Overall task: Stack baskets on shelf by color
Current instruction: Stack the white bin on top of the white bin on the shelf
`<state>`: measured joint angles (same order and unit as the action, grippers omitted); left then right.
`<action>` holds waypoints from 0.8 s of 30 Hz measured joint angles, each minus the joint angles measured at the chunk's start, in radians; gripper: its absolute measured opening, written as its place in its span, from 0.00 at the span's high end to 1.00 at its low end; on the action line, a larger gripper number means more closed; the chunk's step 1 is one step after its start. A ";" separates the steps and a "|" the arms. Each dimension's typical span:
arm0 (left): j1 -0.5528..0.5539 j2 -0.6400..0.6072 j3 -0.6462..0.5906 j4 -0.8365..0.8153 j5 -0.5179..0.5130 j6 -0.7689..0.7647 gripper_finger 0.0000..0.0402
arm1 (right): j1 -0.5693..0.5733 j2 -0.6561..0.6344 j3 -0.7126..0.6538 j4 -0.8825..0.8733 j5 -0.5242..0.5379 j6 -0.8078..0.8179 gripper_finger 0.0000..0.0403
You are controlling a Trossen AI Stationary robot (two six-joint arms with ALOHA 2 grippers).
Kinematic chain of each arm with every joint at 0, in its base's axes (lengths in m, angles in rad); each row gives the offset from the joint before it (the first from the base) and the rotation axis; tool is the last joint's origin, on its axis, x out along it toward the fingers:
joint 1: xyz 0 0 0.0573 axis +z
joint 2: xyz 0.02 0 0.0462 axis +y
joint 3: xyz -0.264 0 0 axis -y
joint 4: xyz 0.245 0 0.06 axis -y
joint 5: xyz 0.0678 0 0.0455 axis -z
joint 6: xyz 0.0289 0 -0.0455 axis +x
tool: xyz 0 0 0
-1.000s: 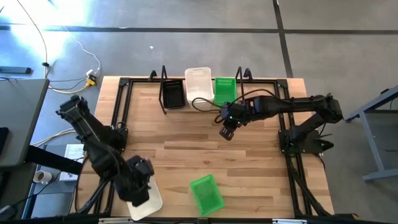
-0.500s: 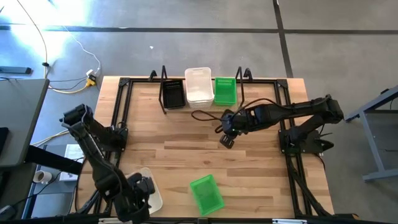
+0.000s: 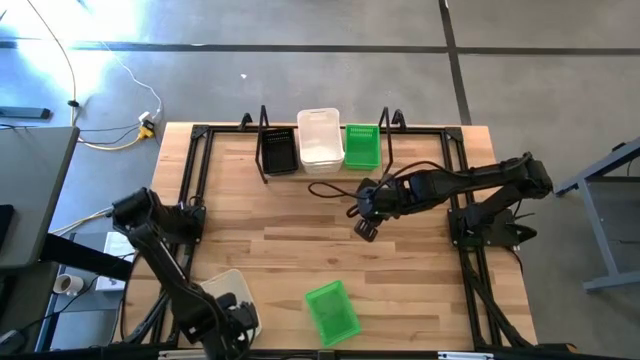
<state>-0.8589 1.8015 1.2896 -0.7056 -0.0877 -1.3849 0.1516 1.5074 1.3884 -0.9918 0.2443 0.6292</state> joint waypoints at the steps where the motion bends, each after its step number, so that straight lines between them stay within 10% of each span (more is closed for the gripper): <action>1: -0.001 0.009 0.000 0.014 0.007 0.000 0.49 | 0.000 0.000 0.000 0.000 0.000 0.000 0.82; 14: 0.001 0.116 0.000 0.019 0.058 -0.029 0.52 | 0.000 0.000 0.000 -0.007 0.000 0.000 0.82; 24: 0.013 0.120 0.000 0.012 0.046 0.027 0.95 | 0.000 0.000 0.000 -0.014 0.000 -0.006 0.82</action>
<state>-0.8456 1.9219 1.2896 -0.6938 -0.0414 -1.3577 0.1516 1.5074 1.3884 -1.0054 0.2440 0.6232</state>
